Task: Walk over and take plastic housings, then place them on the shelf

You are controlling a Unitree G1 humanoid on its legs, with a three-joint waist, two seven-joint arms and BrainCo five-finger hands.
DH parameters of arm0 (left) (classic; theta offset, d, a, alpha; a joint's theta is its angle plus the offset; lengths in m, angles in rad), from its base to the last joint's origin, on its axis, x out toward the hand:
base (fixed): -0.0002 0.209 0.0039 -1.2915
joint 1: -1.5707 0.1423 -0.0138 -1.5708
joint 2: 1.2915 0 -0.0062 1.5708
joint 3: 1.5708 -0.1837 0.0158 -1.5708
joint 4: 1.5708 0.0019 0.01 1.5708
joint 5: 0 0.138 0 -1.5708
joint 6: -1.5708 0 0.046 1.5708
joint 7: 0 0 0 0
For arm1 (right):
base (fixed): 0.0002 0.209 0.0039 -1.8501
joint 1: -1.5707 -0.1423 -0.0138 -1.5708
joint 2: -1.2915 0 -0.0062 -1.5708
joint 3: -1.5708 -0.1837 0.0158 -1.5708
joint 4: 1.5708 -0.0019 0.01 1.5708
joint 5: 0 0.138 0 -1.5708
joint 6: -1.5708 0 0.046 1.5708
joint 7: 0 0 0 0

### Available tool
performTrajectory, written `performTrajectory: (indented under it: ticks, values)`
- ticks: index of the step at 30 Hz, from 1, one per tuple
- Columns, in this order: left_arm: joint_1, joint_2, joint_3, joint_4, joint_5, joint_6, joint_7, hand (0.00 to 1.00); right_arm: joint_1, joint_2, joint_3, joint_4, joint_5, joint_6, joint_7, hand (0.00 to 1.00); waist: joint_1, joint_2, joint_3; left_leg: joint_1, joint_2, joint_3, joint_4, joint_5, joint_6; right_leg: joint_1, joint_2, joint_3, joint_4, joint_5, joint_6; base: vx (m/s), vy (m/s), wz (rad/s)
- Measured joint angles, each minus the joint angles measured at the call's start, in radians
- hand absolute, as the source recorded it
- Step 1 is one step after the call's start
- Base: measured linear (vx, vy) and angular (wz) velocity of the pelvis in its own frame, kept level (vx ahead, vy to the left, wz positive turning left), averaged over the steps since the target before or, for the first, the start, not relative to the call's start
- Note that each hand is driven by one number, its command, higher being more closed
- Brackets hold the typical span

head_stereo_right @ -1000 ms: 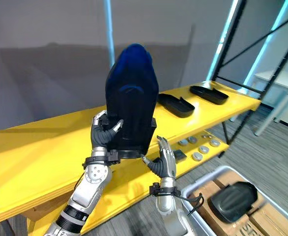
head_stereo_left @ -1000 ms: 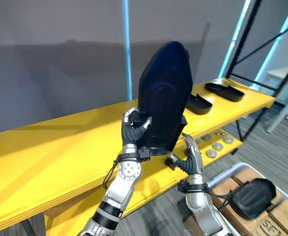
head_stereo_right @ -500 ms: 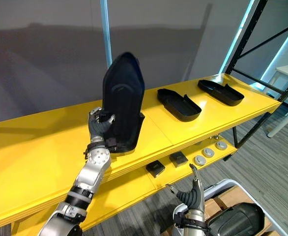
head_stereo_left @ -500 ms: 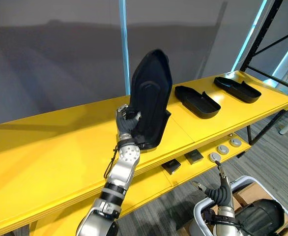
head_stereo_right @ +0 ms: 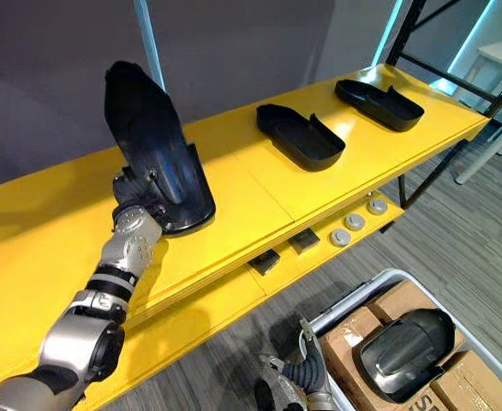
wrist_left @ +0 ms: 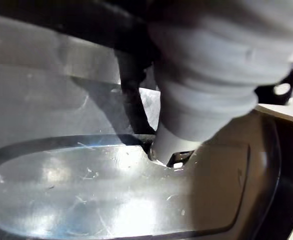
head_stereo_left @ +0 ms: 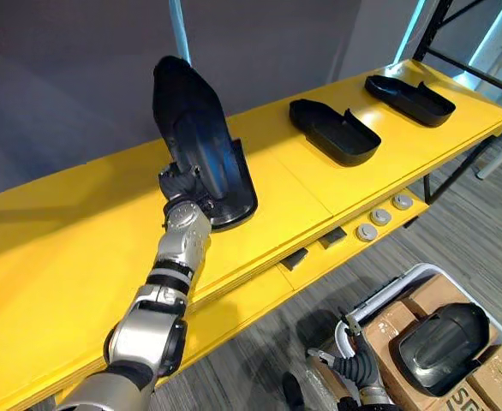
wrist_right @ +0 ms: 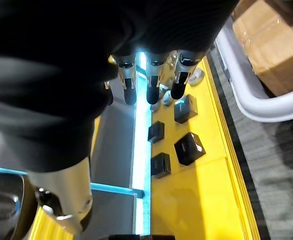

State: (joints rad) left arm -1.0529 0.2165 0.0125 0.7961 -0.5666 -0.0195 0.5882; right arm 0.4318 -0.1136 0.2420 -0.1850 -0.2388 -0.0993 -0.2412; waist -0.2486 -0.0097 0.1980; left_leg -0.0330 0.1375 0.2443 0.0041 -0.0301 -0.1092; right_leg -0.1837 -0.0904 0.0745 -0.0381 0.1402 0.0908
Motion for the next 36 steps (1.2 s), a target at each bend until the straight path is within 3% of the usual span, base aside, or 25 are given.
performTrajectory:
  ticks: [8,9,13,20,25,32,36]
  values:
    - [-0.056,0.044,-0.045,0.144,-0.004,0.035,-0.030,1.00,-0.012,0.000,0.076,0.008,0.000,0.000,0.009,0.00,-0.001,-0.023,0.037,-0.001,-0.001,-0.002,0.000,0.000,0.000,0.003,-0.001,-0.001,-0.007,0.003,-0.004,0.01,0.006,0.00]
    - [-0.077,0.063,-0.065,0.162,-0.011,0.037,-0.031,0.00,-0.012,0.000,0.083,0.010,0.000,0.000,0.009,0.00,0.001,-0.026,0.042,-0.002,-0.001,-0.002,0.000,0.001,0.000,0.003,-0.001,-0.001,-0.011,0.006,-0.005,-0.03,-0.002,-0.02]
    - [-0.128,0.099,-0.077,0.205,-0.018,0.051,-0.028,0.00,-0.026,0.000,0.096,0.028,0.002,0.000,0.008,0.00,0.001,-0.035,0.053,-0.014,0.000,-0.002,0.001,0.005,0.000,-0.001,0.000,-0.002,-0.024,0.017,-0.007,0.00,0.000,0.00]
    - [-0.155,0.101,-0.077,0.206,0.004,0.062,-0.019,0.00,-0.042,-0.002,0.095,0.048,0.002,0.000,0.007,0.00,0.008,-0.036,0.074,-0.015,0.000,-0.006,0.000,0.006,0.000,0.000,0.002,-0.002,-0.025,0.018,-0.007,0.00,0.000,0.00]
    - [-0.159,0.101,-0.077,0.211,0.079,0.079,-0.025,0.00,-0.042,-0.002,0.097,0.048,0.002,0.000,0.007,0.00,0.008,-0.035,0.078,-0.013,0.000,-0.007,0.000,0.007,0.001,0.002,0.002,-0.003,-0.025,0.018,-0.007,0.00,0.000,0.00]
    - [-0.160,0.101,-0.077,0.230,0.083,0.096,-0.045,0.00,-0.042,-0.002,0.109,0.052,0.002,0.000,0.017,0.00,0.008,-0.034,0.078,0.001,-0.001,-0.020,-0.001,0.009,0.001,0.026,0.001,-0.009,-0.034,0.019,-0.007,0.00,0.001,0.02]
    - [-0.160,0.102,-0.076,0.250,0.170,0.117,-0.071,0.00,-0.042,0.000,0.112,0.052,0.003,-0.001,0.036,0.00,0.014,-0.033,0.078,0.015,0.000,-0.027,-0.003,0.009,0.001,0.049,0.000,-0.016,-0.043,0.020,-0.007,0.01,-0.001,0.05]
